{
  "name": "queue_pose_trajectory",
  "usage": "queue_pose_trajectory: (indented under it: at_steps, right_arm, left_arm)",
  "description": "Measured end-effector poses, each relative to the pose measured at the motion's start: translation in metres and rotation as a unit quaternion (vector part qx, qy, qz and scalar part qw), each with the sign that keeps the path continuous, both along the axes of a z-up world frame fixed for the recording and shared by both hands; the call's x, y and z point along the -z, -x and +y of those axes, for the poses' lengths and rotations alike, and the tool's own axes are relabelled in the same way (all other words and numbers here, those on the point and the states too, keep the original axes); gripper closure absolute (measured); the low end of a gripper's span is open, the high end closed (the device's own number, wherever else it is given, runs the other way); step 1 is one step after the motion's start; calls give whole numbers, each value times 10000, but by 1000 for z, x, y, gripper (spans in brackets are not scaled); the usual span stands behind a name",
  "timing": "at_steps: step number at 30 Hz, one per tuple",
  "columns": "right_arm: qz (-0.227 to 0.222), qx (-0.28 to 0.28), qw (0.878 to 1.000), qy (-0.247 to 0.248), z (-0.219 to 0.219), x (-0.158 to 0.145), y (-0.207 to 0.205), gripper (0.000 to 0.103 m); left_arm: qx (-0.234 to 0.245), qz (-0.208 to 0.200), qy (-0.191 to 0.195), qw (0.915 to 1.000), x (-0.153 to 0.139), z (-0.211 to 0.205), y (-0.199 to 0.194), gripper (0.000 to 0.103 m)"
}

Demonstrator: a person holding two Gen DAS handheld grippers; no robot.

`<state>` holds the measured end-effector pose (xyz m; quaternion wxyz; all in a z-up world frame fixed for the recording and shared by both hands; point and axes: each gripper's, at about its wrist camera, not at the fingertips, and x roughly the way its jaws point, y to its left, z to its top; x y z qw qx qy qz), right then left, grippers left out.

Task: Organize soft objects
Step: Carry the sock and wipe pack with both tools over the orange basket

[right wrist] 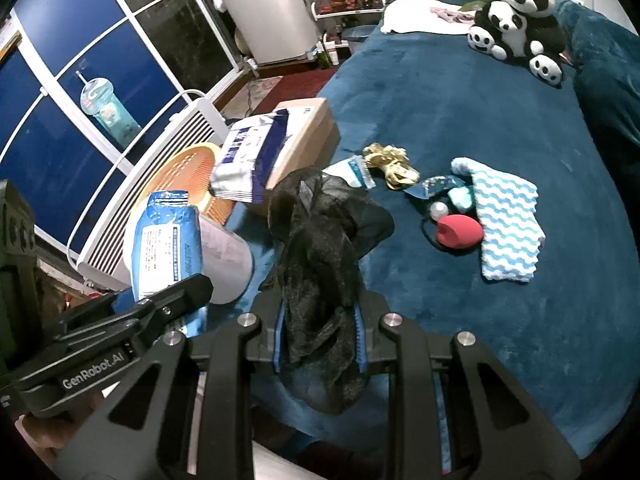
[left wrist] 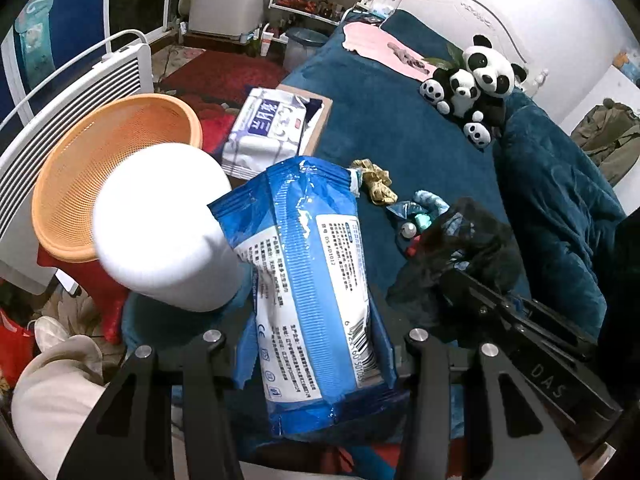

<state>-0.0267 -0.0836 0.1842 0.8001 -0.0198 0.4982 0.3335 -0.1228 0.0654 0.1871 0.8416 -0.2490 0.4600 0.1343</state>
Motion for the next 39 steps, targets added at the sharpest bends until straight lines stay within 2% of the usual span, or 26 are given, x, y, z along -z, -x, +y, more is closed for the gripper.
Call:
queue_pose_trajectory:
  at_steps: [11,20,33,39]
  right_arm:
    - [-121,-191,9997,-68,27,-22,4,77]
    - [-207,-445,9986,-186,57,-35,5,77]
    - [-248,-903,9949,-369,118,-47,4,77]
    - [-176,-1123,9924,-462,152,-47,7,76]
  left_arm:
    - [-187,-202,160,9995,-18,27,19,54]
    - [-602,-592,513,9951,-29,70,41,54]
    - [-1463,-617,567,9857,-28,146,72,53]
    - [-1713,-520,633,9818,-16,181,81,53]
